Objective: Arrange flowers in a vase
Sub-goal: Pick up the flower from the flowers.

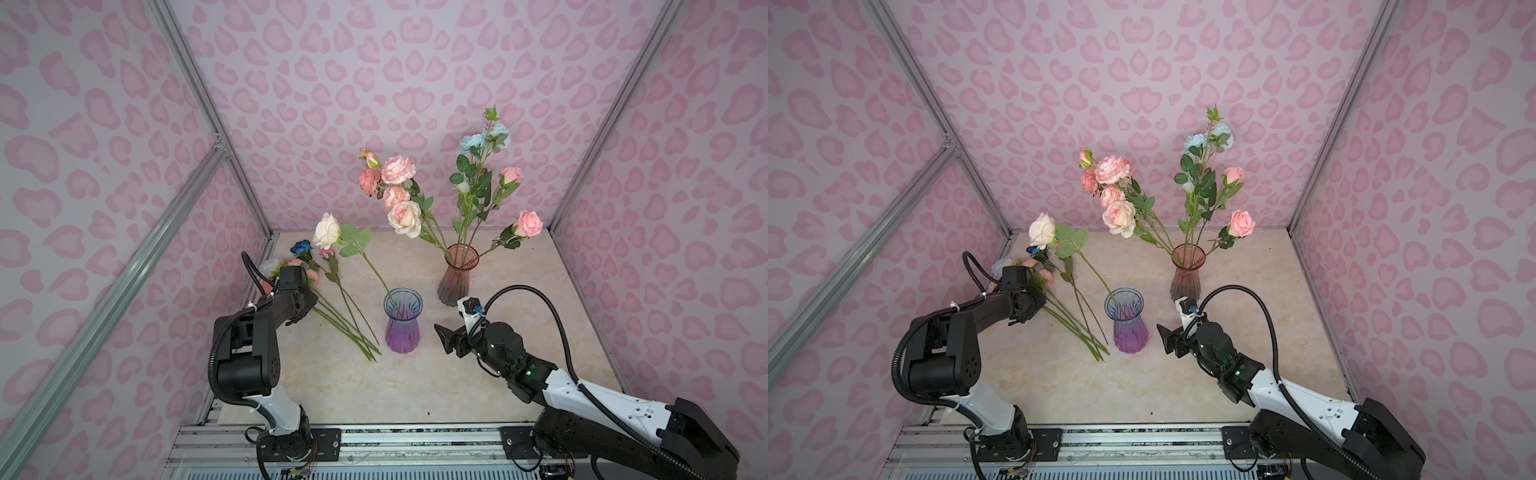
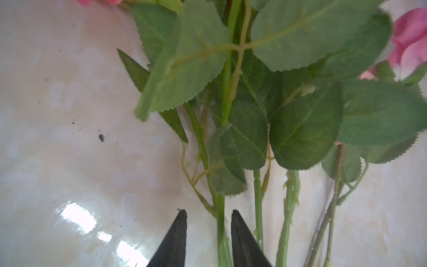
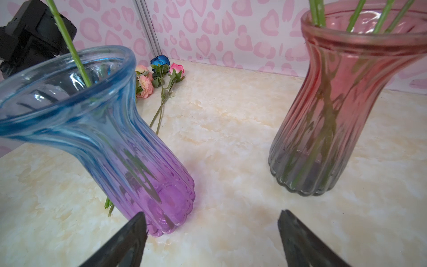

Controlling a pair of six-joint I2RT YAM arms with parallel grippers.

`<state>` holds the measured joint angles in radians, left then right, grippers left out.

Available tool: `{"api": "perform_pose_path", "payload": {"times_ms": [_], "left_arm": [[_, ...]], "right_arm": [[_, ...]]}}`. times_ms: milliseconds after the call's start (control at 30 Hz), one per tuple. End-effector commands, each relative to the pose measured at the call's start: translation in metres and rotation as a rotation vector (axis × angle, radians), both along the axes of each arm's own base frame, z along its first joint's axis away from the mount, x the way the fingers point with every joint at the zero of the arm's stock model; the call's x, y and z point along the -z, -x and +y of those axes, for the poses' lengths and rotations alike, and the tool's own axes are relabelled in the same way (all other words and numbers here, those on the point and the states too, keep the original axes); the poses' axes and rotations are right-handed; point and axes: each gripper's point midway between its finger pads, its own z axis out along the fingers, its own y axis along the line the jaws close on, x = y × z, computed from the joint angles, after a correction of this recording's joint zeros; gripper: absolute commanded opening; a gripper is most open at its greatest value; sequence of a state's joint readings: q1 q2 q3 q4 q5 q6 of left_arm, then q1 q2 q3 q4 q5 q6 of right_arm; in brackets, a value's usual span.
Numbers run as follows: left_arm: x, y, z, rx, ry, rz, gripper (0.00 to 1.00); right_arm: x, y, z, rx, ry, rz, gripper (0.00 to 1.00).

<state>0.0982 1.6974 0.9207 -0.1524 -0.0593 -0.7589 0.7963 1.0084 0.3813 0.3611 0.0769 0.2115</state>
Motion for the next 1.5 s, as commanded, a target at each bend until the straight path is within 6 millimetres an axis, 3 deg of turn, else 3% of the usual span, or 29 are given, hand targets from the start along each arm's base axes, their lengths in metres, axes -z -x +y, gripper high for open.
{"api": "perform_pose_path", "payload": {"times_ms": [0,133,300,433,600,700,900,1000,1200,1300,1467], "left_arm": [[-0.012,-0.013,-0.001,0.037,-0.014,-0.057,0.33],[-0.016,-0.015,0.003,0.037,-0.038,-0.054,0.28],[0.003,-0.009,-0.001,0.036,-0.013,-0.013,0.24],[0.009,-0.001,0.001,0.018,-0.014,-0.002,0.16],[-0.002,0.0,0.003,0.016,-0.037,-0.019,0.04],[-0.015,0.001,0.005,0.004,-0.05,-0.047,0.03],[-0.062,0.014,0.001,0.002,-0.057,-0.139,0.03],[-0.094,0.026,0.003,0.012,-0.091,-0.196,0.03],[-0.188,0.04,0.019,0.059,-0.287,-0.302,0.03],[-0.234,0.049,0.018,0.093,-0.346,-0.383,0.03],[-0.307,0.087,0.013,0.13,-0.439,-0.566,0.03]], "right_arm": [[-0.007,-0.002,0.002,-0.004,-0.013,-0.029,0.9],[-0.006,-0.002,0.004,-0.011,-0.01,-0.029,0.9],[-0.006,-0.002,0.002,-0.005,0.0,-0.032,0.9],[-0.006,-0.001,-0.002,0.007,-0.003,-0.038,0.9],[-0.007,-0.002,-0.002,0.006,-0.007,-0.04,0.9],[-0.008,-0.001,-0.001,0.002,-0.011,-0.04,0.9],[-0.009,-0.001,0.0,-0.001,-0.016,-0.042,0.9],[-0.009,0.0,0.0,-0.003,-0.017,-0.041,0.9],[-0.013,0.001,0.0,-0.007,-0.036,-0.048,0.9],[-0.015,0.001,-0.001,-0.002,-0.042,-0.051,0.9],[-0.023,0.002,-0.005,0.01,-0.056,-0.06,0.9]]}}
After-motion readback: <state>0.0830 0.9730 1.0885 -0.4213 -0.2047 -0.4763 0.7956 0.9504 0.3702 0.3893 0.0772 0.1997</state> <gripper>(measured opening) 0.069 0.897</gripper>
